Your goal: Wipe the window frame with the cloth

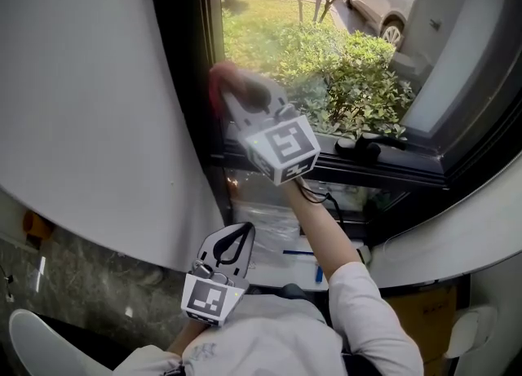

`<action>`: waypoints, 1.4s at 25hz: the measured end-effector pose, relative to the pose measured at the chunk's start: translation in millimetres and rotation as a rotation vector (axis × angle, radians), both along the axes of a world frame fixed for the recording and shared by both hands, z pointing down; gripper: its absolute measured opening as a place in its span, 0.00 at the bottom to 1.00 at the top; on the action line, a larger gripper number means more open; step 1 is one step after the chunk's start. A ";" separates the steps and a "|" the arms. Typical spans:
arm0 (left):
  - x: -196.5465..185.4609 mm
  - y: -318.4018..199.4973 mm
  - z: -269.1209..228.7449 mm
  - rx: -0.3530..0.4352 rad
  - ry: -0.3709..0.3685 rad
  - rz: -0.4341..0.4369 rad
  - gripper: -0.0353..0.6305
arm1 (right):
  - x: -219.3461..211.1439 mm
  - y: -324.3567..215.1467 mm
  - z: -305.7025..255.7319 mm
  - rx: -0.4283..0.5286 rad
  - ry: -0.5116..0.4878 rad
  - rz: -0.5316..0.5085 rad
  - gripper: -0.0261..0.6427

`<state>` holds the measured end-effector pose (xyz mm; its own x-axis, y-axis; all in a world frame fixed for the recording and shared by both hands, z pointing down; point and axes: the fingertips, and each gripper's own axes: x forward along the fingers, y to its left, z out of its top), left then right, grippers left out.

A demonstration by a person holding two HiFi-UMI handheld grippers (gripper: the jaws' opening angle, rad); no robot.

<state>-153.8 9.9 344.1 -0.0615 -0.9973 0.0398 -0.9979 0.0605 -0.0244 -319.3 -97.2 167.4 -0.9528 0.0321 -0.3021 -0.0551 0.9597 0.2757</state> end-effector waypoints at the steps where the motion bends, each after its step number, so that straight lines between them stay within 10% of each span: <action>1: 0.1 0.0 1.3 -0.006 0.001 0.000 0.07 | -0.1 -0.2 1.2 0.001 0.002 -0.001 0.14; 35: -1.3 10.3 4.9 0.017 0.006 0.028 0.07 | -0.9 0.7 46.3 -0.031 0.105 0.021 0.14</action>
